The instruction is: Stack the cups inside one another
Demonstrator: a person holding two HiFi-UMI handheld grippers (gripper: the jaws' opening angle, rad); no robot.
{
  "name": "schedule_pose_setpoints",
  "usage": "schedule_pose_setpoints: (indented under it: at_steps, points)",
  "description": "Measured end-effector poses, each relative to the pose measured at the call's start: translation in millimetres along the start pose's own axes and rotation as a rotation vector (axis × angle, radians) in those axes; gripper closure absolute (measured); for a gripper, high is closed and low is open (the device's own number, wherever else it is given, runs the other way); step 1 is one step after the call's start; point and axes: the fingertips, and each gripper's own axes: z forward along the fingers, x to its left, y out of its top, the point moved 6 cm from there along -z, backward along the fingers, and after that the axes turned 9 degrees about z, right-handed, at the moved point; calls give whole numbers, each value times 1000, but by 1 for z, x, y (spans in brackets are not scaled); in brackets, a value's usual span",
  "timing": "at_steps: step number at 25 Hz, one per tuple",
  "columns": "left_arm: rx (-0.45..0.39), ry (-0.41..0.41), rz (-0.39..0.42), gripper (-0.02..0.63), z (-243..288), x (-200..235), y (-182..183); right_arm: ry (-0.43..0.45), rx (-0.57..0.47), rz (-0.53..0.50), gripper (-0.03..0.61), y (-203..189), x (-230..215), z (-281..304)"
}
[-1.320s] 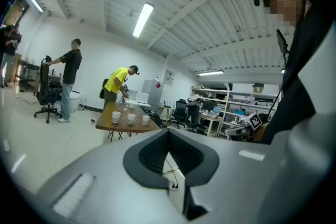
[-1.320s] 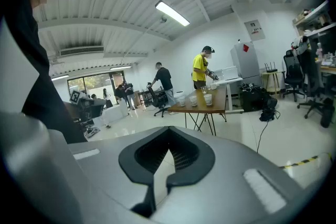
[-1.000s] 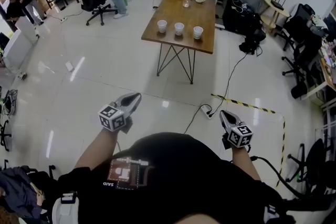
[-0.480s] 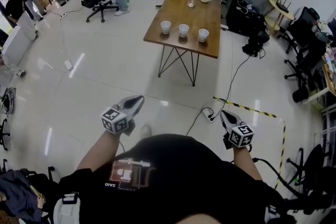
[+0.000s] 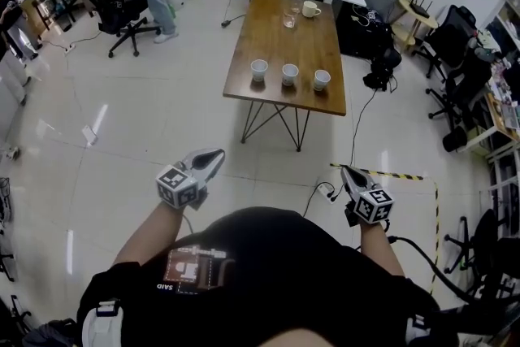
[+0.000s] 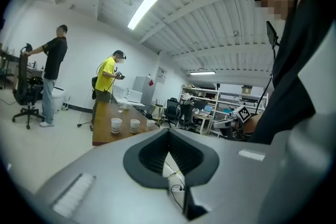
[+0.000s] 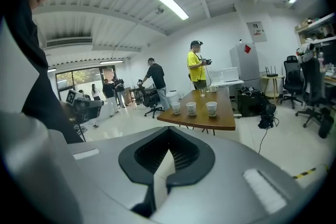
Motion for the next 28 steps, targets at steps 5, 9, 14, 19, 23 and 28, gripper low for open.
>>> schedule_pose_setpoints:
  at_steps: [5, 9, 14, 19, 23, 28]
  points:
    - [-8, 2, -19, 614, 20, 50, 10, -10, 18, 9, 565, 15, 1, 36]
    - [1, 24, -53, 614, 47, 68, 13, -1, 31, 24, 565, 26, -26, 60]
    - [3, 98, -16, 614, 93, 82, 13, 75, 41, -10, 565, 53, -82, 109]
    - [-14, 223, -53, 614, 143, 79, 27, 189, 90, -104, 565, 97, -137, 154]
    - [-6, 272, -56, 614, 178, 77, 40, 251, 100, -162, 565, 132, -169, 185]
    - [25, 249, -54, 614, 212, 87, 46, 269, 128, -182, 565, 146, -190, 221]
